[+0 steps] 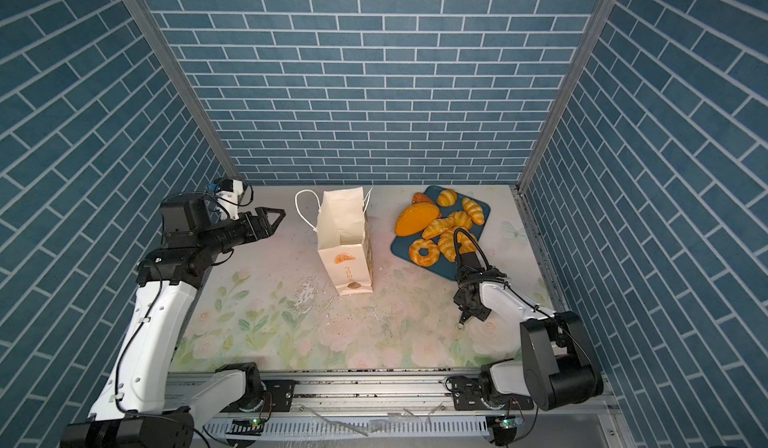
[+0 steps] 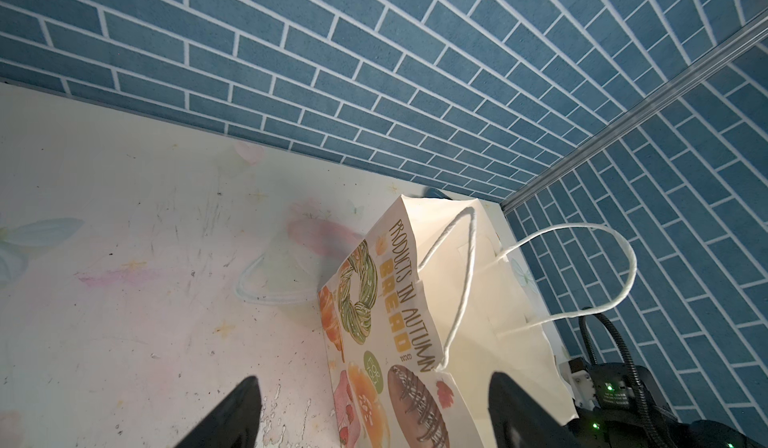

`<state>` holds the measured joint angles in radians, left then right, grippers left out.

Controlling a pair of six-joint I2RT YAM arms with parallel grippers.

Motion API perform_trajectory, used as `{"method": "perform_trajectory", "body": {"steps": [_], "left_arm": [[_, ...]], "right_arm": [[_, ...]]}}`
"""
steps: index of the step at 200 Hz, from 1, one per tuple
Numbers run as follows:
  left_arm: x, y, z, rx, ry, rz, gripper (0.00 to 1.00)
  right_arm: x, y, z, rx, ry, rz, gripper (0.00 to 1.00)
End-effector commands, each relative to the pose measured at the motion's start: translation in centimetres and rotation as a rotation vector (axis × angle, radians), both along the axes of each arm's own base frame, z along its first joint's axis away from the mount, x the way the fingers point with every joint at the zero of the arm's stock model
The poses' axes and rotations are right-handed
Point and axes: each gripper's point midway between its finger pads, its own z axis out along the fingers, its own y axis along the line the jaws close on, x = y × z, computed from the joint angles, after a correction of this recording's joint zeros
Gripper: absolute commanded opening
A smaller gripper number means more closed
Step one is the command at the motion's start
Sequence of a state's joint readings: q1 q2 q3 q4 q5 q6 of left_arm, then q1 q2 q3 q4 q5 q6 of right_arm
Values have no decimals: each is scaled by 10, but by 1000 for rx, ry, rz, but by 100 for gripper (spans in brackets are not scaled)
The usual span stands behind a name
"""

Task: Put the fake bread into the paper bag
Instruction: 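Lift the tongs with the right gripper and raise them beside the tray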

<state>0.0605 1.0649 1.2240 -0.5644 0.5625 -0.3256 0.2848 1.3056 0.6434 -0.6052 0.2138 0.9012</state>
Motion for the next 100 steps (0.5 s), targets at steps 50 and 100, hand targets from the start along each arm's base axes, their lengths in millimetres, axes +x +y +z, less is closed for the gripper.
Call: {"method": "perform_trajectory", "body": {"steps": [50,100], "left_arm": [[2,1,5,-11,-19,5,87],[3,1,6,-21,-22,7,87]], "right_arm": [[8,-29,94,-226,-37,202,54],[18,-27,141,-248,-108,272,55]]}}
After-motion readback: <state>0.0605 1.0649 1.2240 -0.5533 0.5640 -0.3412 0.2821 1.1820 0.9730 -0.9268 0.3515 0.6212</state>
